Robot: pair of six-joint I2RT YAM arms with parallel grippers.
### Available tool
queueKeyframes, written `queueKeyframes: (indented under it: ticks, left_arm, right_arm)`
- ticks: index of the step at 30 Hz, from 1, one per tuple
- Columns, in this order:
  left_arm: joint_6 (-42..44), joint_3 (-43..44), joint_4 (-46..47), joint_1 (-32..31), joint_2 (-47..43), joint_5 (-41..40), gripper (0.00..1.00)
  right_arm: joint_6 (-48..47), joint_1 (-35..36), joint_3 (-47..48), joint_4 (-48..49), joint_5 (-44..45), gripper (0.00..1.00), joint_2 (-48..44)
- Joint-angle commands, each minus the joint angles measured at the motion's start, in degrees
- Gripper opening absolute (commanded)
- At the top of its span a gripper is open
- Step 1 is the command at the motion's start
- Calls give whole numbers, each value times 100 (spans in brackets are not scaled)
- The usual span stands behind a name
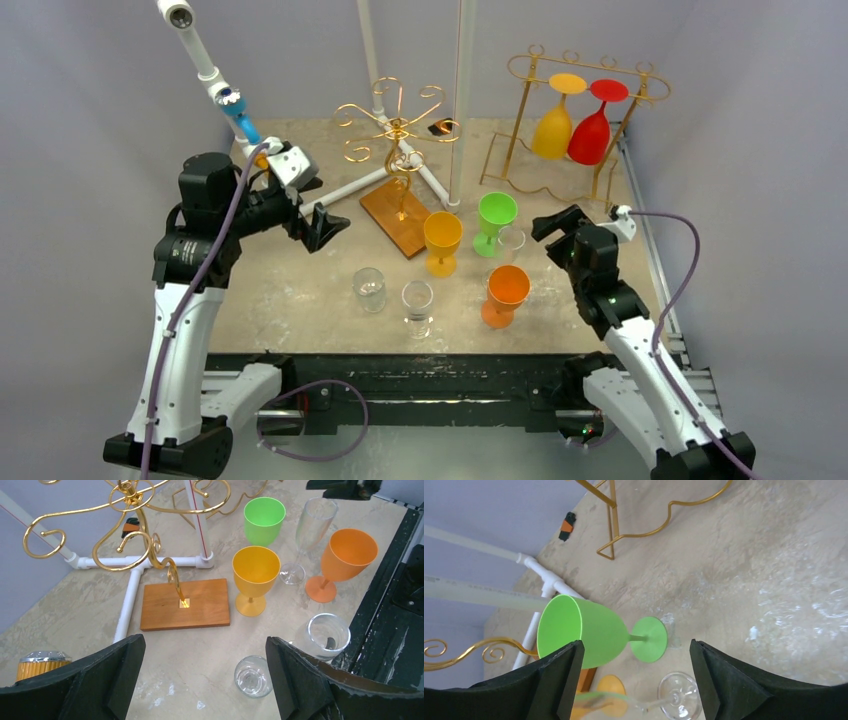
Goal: Place the wine glass upside down on the wine glass rack
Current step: Move the wine rack to the center of the board.
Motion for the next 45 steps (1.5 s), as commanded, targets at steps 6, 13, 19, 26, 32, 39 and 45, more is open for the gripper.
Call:
queueKeyframes:
  ticks: [6,13,19,26,32,39,45]
  left_arm:
    - [-439,317,-79,-24,268,-881,93]
    - [-435,452,19,-26,305,-1261,79]
    - [-257,342,-275,-25,346,-923,63]
    - [-388,99,-113,-23,290,-961,67]
    - [-176,-13,-397,-26,372,-726,60]
    - [-246,-205,-256,-26,178,-797,39]
    - [-327,5,-20,-26,257,-1029,37]
  right_arm:
    - [-1150,14,2113,-1770,440,87,67]
    - [-1518,446,4096,-1648,-123,84,1244]
    - [-1818,1681,5082,-1934,234,82,2043]
    - [-1959,2775,5382,-1912,889,80,2618]
    - [-1975,3120,6018,-1821,681,79,3168]
    - [-1828,3221,6910,-1872,375,72,3994]
    - [-1602,3233,7275,-2002,101,62,4470]
